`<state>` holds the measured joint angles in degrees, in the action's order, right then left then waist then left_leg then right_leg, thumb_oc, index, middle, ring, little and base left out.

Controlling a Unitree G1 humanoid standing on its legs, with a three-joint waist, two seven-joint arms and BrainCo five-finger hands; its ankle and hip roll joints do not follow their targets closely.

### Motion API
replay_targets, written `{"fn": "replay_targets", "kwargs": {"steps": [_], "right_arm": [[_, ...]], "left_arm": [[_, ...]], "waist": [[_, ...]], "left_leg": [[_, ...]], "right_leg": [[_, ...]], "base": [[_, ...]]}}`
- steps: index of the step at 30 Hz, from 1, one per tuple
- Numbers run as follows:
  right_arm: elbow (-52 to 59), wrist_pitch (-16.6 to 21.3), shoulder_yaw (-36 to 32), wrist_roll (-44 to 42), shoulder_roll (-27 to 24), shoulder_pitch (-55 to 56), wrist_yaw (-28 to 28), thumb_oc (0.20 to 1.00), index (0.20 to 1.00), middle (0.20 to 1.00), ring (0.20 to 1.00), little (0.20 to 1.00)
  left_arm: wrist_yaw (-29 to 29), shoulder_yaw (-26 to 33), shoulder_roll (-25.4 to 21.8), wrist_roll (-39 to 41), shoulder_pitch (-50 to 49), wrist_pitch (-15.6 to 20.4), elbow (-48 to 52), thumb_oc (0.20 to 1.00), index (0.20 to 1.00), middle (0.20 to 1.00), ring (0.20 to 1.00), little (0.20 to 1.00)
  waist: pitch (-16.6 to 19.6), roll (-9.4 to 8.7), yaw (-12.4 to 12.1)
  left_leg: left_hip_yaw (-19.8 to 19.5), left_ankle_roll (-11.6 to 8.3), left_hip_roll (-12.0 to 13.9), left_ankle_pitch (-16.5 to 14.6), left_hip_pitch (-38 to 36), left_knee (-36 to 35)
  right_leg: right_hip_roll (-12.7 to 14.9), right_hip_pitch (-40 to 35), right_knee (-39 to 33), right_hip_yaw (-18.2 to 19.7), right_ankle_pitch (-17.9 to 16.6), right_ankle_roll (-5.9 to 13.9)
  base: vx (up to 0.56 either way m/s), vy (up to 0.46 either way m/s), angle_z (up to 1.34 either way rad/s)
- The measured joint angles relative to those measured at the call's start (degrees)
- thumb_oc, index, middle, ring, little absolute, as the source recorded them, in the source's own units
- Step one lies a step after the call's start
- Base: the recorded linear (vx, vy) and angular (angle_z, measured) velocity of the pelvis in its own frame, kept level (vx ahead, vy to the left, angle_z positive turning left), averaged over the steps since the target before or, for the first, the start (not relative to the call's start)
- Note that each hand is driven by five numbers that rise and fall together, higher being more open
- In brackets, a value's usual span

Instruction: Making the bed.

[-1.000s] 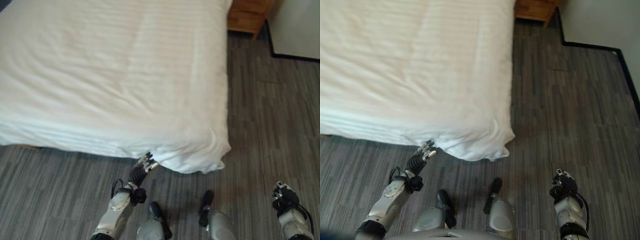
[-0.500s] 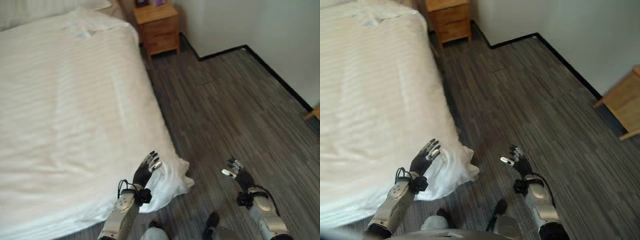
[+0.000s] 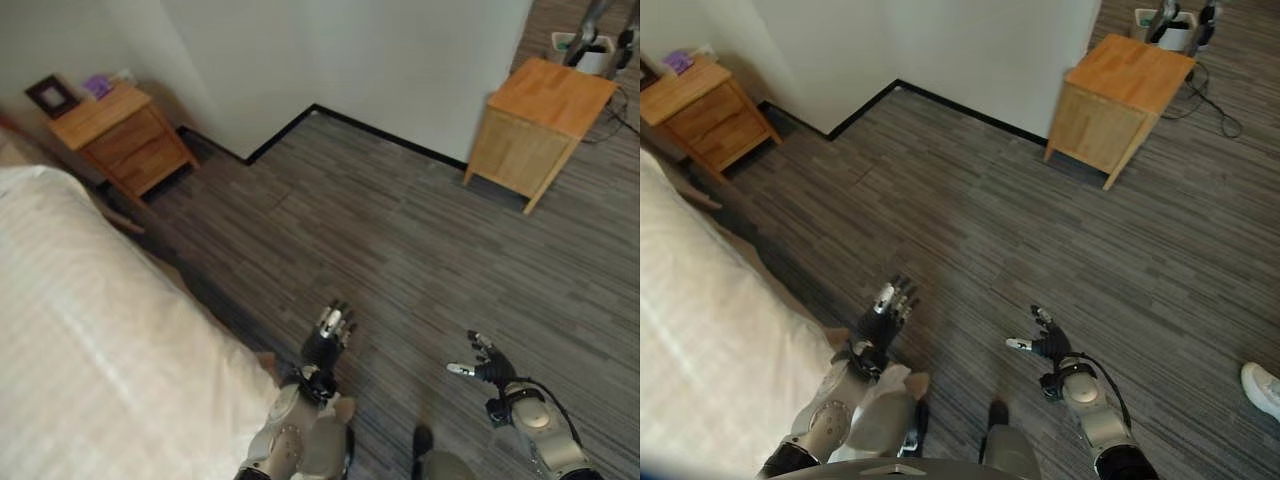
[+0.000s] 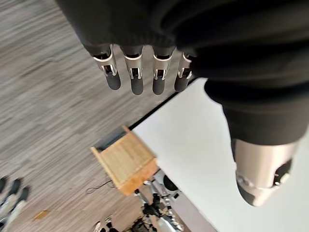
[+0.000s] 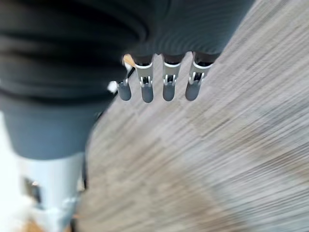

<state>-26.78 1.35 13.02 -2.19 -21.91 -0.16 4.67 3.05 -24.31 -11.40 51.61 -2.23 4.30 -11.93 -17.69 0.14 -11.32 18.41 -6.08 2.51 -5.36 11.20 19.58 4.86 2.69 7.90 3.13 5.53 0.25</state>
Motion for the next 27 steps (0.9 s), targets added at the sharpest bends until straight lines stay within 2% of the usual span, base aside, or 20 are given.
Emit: {"fn": "replay_targets", "kwargs": {"steps": [2,3,4,5,6,7,9,10,12,15,16,18,19,20,21,23,24,25,26,27], "right_arm": [[0.2,-0.1,-0.7,0.1,-1.1,-1.6,0.6,1.000,1.000,1.000,1.000,1.000],[0.4,-0.1,-0.5,0.1,-1.5,-1.6,1.0,1.000,1.000,1.000,1.000,1.000],[0.9,-0.1,-0.1,0.3,-1.0,-1.4,1.1,1.000,1.000,1.000,1.000,1.000],[2.0,0.4,0.0,0.8,-0.7,-0.3,0.9,1.000,1.000,1.000,1.000,1.000],[2.2,0.5,-0.2,1.4,-0.4,-0.2,1.0,1.000,1.000,1.000,1.000,1.000],[2.1,0.4,-0.2,1.9,0.1,0.9,1.1,1.000,1.000,1.000,1.000,1.000],[2.0,0.3,-1.8,2.1,1.6,2.5,1.3,1.000,1.000,1.000,1.000,1.000],[2.1,0.2,-1.9,2.1,1.7,3.0,1.3,1.000,1.000,1.000,1.000,1.000],[3.7,0.2,-2.4,2.0,1.5,2.9,1.3,1.000,1.000,1.000,1.000,1.000],[6.0,0.3,-2.2,2.0,0.9,3.5,1.0,1.000,1.000,1.000,1.000,1.000],[6.0,0.4,-2.0,1.9,0.7,3.9,1.1,1.000,1.000,1.000,1.000,1.000],[6.0,0.5,-1.6,1.9,0.5,4.9,1.0,1.000,1.000,1.000,1.000,1.000],[5.5,0.4,-1.2,2.1,0.9,6.3,1.0,1.000,1.000,1.000,1.000,1.000],[5.4,0.4,-1.3,2.1,1.1,6.8,1.0,1.000,1.000,1.000,1.000,1.000],[2.4,-0.3,-1.8,2.8,0.3,6.9,0.9,1.000,1.000,1.000,1.000,1.000],[1.0,-0.6,-1.3,5.3,-2.2,4.8,0.7,1.000,1.000,1.000,1.000,1.000],[0.2,-0.5,-0.6,7.4,-2.7,4.1,1.2,1.000,1.000,1.000,1.000,1.000],[-1.1,-0.7,-0.7,9.3,-2.5,4.4,1.9,1.000,1.000,1.000,1.000,1.000],[-2.5,-0.3,-0.5,10.7,-2.2,4.2,2.3,1.000,1.000,1.000,1.000,1.000],[-3.0,-0.9,-1.2,11.6,-1.8,3.7,2.4,1.000,1.000,1.000,1.000,1.000]], "left_arm": [[-0.5,-1.4,1.1,-0.2,0.5,-0.2,0.5,1.000,1.000,1.000,1.000,1.000],[-0.5,-1.8,1.2,-0.2,0.6,0.0,0.7,1.000,1.000,1.000,1.000,1.000],[-0.7,-1.4,1.2,-0.4,1.1,0.1,0.9,1.000,1.000,1.000,1.000,1.000],[-1.2,-1.4,1.1,-0.5,1.9,0.2,1.6,1.000,1.000,1.000,1.000,1.000],[-1.6,-1.2,0.2,-0.5,2.5,0.2,1.8,1.000,1.000,1.000,1.000,1.000],[-1.8,-1.2,-0.2,-0.6,3.1,0.2,2.6,1.000,1.000,1.000,1.000,1.000],[-3.0,-0.5,-0.8,-0.7,4.1,0.5,2.6,1.000,1.000,1.000,1.000,1.000],[-3.1,-0.5,-0.8,-0.7,4.1,0.6,2.7,1.000,1.000,1.000,1.000,1.000],[-3.4,-0.4,-0.5,-0.7,4.1,0.6,2.8,1.000,1.000,1.000,1.000,1.000],[-3.3,0.2,0.0,-1.1,3.5,0.6,2.7,1.000,1.000,1.000,1.000,1.000],[-3.1,-0.1,0.7,-2.0,3.8,0.7,2.5,1.000,1.000,1.000,1.000,1.000],[-2.7,-0.2,0.4,-3.1,4.5,0.8,2.1,1.000,1.000,1.000,1.000,1.000],[-2.7,-0.2,-0.2,-3.4,3.5,0.7,2.0,1.000,1.000,1.000,1.000,1.000],[-2.7,-0.3,-0.2,-3.5,3.2,0.6,2.0,1.000,1.000,1.000,1.000,1.000],[-2.8,-0.1,1.7,-4.7,3.0,0.4,-0.5,1.000,1.000,1.000,1.000,1.000],[-2.6,-0.5,1.9,-5.4,1.0,0.5,0.3,1.000,1.000,1.000,1.000,1.000],[-2.7,-1.1,2.3,-5.6,0.9,0.4,0.2,1.000,1.000,1.000,1.000,1.000],[-2.5,-2.4,1.6,-5.7,2.1,0.2,0.3,1.000,1.000,1.000,1.000,1.000],[-2.0,-2.1,1.6,-5.8,2.6,0.6,0.9,1.000,1.000,1.000,1.000,1.000],[-1.5,-1.8,2.1,-6.5,3.4,0.8,0.8,1.000,1.000,1.000,1.000,1.000]], "waist": [[-0.5,2.71,0.5],[-0.2,3.67,0.2],[0.2,4.26,-0.1],[0.0,2.74,0.7],[0.1,2.49,1.2],[0.5,0.63,1.8],[0.4,-0.67,3.7],[0.7,-0.26,4.9],[0.9,1.67,7.5],[1.2,4.26,11.1],[1.5,5.10,12.1],[1.9,3.73,13.2],[3.2,0.47,13.2],[3.6,-0.57,13.1],[3.8,0.69,14.3],[3.4,1.13,14.4],[3.4,2.32,14.7],[3.3,1.79,16.4],[3.4,1.48,15.7],[3.3,-0.11,16.1]], "left_leg": [[8.5,3.97,-0.8,2.1,-3.9,-12.9],[8.4,4.56,-1.0,2.5,-6.2,-16.0],[8.3,7.32,-1.3,3.7,-8.4,-18.3],[8.9,7.93,-1.9,3.2,-9.5,-18.5],[9.2,9.68,-2.0,4.1,-9.8,-18.4],[9.0,11.40,-2.8,3.4,-10.8,-18.4],[6.7,13.24,-3.9,3.0,-13.5,-18.2],[5.0,14.63,-3.7,1.8,-14.3,-18.7],[2.4,14.71,-3.0,1.8,-16.6,-20.7],[-4.4,12.81,0.1,1.5,-19.7,-22.5],[-7.4,10.43,2.6,0.0,-18.8,-21.5],[-13.0,9.34,3.5,0.0,-18.5,-21.7],[-16.6,6.21,2.9,-0.2,-19.9,-24.0],[-17.7,5.21,2.8,-0.2,-20.2,-24.9],[-23.1,3.13,5.4,-1.2,-20.5,-24.3],[-24.8,1.39,2.0,-2.8,-19.2,-16.2],[-27.1,2.69,0.9,-2.4,-19.4,-13.2],[-28.4,3.00,1.4,-3.2,-19.7,-11.6],[-29.7,3.62,1.2,-2.0,-19.7,-11.5],[-31.5,0.80,1.6,-2.4,-17.4,-7.7]], "right_leg": [[-1.3,-1.4,-1.6,-1.9,0.1,2.07],[-2.1,-1.6,-0.3,-2.1,1.1,2.46],[-2.2,-1.5,2.8,-2.3,4.2,3.59],[-0.6,0.0,11.2,-5.1,6.6,10.44],[0.6,2.4,18.3,-6.6,8.7,13.29],[2.5,4.9,26.0,-8.1,9.7,14.50],[5.2,7.1,35.8,-11.2,4.7,15.57],[5.8,6.9,36.4,-12.5,4.3,15.19],[6.6,7.3,33.8,-14.6,5.6,12.65],[4.1,11.4,19.3,-8.2,5.1,8.88],[1.1,11.7,12.0,-2.6,4.4,8.88],[1.8,10.9,-2.2,-0.9,-1.6,10.55],[4.5,8.9,-10.6,-1.4,-1.6,11.77],[5.3,8.2,-11.3,-1.5,-1.1,12.39],[3.3,7.3,-7.6,-4.2,-5.7,12.72],[2.7,5.6,-5.4,-5.3,-5.6,9.61],[1.4,3.9,-3.7,-5.6,-4.0,8.75],[0.7,3.0,0.0,-7.1,-3.8,3.53],[0.8,3.2,3.8,-7.6,-0.9,0.02],[0.5,3.9,6.8,-8.8,2.2,-0.43]], "base": [[0.49,0.001,0.32],[0.39,-0.047,0.01],[0.21,-0.048,-0.11],[0.31,-0.123,0.13],[0.20,-0.075,0.35],[0.34,-0.055,0.35],[0.44,0.130,0.52],[0.33,0.156,0.61],[0.35,0.017,0.50],[0.51,-0.169,0.89],[0.62,-0.211,1.22],[0.67,-0.162,1.54],[0.65,-0.120,1.34],[0.62,-0.126,2.00],[0.37,-0.111,1.70],[0.57,-0.255,1.39],[0.58,-0.356,1.48],[0.30,-0.183,1.52],[0.30,-0.183,1.77],[0.19,-0.114,1.29]]}}
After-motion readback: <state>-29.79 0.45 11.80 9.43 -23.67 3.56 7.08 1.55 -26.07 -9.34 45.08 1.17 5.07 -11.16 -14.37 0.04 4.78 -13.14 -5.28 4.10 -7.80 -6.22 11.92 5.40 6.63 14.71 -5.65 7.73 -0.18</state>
